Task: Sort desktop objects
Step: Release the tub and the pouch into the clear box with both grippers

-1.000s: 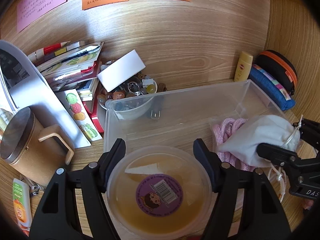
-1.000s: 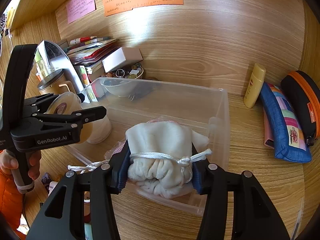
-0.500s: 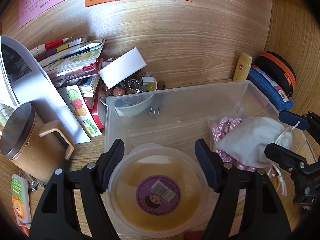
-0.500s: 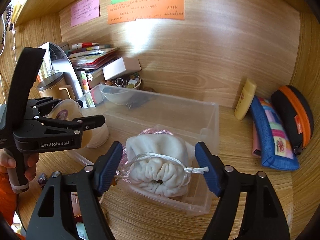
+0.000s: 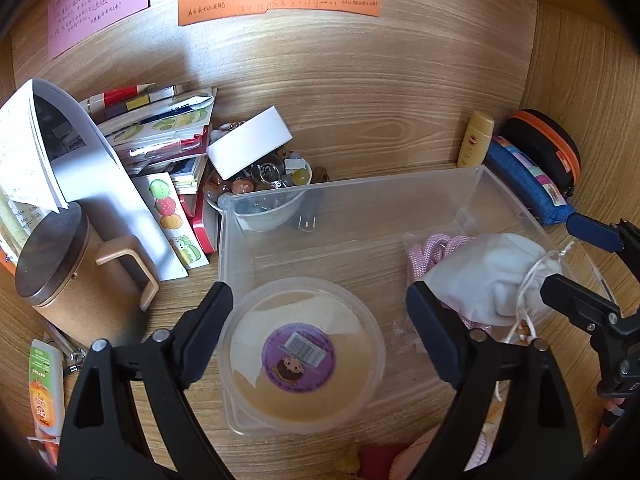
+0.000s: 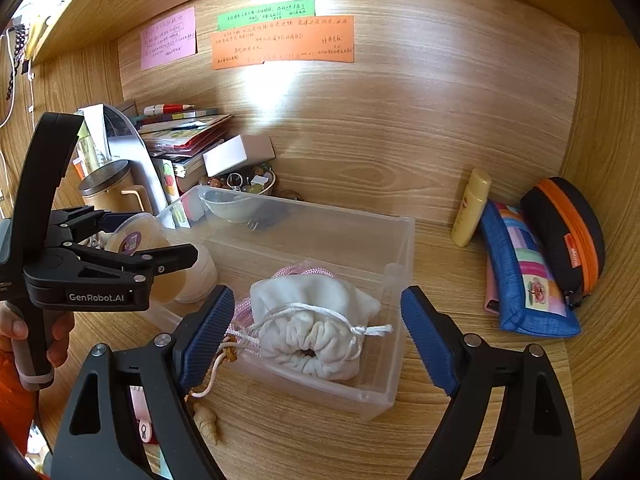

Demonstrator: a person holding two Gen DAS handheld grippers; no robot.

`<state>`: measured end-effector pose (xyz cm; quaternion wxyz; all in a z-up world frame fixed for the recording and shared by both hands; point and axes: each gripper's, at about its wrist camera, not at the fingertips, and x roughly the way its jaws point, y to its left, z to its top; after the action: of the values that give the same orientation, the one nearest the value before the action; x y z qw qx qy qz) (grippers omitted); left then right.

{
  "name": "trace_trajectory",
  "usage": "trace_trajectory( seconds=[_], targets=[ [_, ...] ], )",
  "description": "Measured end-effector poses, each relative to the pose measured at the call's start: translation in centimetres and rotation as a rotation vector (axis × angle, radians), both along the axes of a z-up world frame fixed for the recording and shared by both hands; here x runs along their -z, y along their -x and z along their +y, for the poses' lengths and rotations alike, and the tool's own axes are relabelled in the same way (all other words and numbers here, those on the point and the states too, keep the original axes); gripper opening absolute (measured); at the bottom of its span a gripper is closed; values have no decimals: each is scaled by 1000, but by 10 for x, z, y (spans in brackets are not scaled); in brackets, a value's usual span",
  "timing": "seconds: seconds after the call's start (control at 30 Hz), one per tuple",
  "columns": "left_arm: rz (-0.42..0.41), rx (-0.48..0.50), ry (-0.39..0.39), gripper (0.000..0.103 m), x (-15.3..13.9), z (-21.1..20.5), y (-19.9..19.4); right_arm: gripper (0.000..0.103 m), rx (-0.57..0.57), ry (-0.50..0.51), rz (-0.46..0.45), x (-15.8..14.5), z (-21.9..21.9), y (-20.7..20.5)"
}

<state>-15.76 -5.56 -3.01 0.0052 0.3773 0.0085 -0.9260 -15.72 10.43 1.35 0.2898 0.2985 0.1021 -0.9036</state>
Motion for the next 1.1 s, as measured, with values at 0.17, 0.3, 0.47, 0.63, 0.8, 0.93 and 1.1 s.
trace_trajectory(
  seconds=[0.17,0.3,0.47,0.63,0.8,0.93,1.1],
  targets=[
    [9,-4,-1,93,-5,0,-10,89,8,-1,8,-4,5,-9],
    [8,-19,-15,94,-8,-4,-20,103,27,15,12,-7,12,-15],
    [21,-44,-10,94,-14,-7,-36,103,46,31,9,-10,21,-22],
    [43,-56,3,97,-20,-7,-55,103,48,35,3,-9,26,-33],
    [54,-67,25,100,-20,-4,-71,103,43,20,4,-4,28,-46],
    [43,-70,18,100,-16,-1,-82,103,30,12,-14,4,29,-57],
    [35,-67,22,100,-9,7,-94,103,21,2,-25,13,32,-72]
  ],
)
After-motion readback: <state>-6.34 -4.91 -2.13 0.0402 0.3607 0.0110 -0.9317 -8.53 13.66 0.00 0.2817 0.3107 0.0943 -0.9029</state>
